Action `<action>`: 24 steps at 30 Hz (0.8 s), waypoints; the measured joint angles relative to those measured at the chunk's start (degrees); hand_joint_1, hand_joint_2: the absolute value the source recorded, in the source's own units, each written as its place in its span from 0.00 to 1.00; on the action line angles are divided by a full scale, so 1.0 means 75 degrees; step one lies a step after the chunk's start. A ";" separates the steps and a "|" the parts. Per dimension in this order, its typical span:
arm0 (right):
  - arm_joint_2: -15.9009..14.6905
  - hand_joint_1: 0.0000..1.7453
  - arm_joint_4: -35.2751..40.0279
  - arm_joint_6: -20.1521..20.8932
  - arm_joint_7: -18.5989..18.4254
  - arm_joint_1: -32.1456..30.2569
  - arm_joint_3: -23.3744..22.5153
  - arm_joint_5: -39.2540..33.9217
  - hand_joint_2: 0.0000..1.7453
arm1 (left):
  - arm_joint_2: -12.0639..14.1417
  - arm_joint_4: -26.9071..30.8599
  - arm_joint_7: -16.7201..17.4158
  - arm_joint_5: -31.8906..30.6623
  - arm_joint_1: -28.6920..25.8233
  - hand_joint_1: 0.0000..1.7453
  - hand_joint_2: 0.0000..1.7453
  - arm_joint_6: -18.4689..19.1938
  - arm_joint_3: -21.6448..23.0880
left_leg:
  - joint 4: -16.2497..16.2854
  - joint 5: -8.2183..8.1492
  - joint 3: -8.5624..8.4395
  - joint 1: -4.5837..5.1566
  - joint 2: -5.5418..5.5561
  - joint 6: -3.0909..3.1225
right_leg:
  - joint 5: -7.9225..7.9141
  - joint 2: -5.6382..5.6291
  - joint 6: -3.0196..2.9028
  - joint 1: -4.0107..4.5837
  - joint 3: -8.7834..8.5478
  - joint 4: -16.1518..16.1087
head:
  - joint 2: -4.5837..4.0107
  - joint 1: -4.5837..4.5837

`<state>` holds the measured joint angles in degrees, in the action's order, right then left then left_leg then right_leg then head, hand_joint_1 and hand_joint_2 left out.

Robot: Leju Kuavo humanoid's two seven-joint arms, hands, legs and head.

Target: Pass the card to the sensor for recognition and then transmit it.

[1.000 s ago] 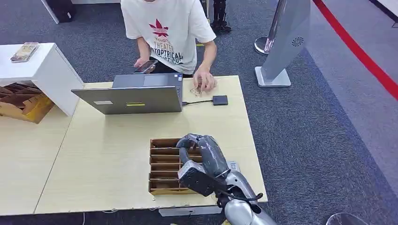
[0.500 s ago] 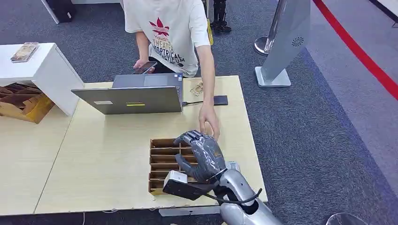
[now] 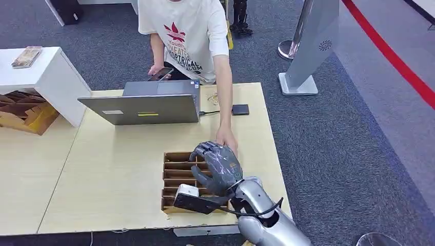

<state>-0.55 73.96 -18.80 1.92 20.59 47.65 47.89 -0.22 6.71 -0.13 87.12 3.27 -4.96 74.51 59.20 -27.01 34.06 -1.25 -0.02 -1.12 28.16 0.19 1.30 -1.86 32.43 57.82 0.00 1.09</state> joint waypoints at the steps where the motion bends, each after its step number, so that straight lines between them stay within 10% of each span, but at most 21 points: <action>1: 0.0000 0.55 -0.0029 0.0011 -0.0014 0.0015 0.0011 0.0009 1.00 | 0.0000 0.0003 0.0000 0.0000 0.0000 0.00 0.00 0.0000 0.0000 | 0.0000 0.0000 0.0000 0.0000 0.0000 0.0000 | 0.0000 0.0000 0.0000 0.0000 0.0000 0.0000 | 0.0000 0.0003; 24: -0.0015 0.46 -0.0615 0.0239 -0.0277 0.0141 0.0058 0.0105 1.00 | 0.0009 0.0003 0.0044 0.0003 0.0000 0.00 0.00 -0.0003 0.0006 | 0.0000 0.0000 0.0000 0.0000 0.0000 0.0000 | 0.0000 0.0000 0.0000 0.0000 0.0000 0.0000 | 0.0000 0.0003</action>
<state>-0.66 69.35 -17.00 -0.15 21.65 48.09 48.68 -0.15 6.73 0.20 87.14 3.27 -4.98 74.55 59.21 -27.01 34.06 -1.25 -0.02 -1.12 28.16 0.19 1.30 -1.86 32.43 57.82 0.00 1.11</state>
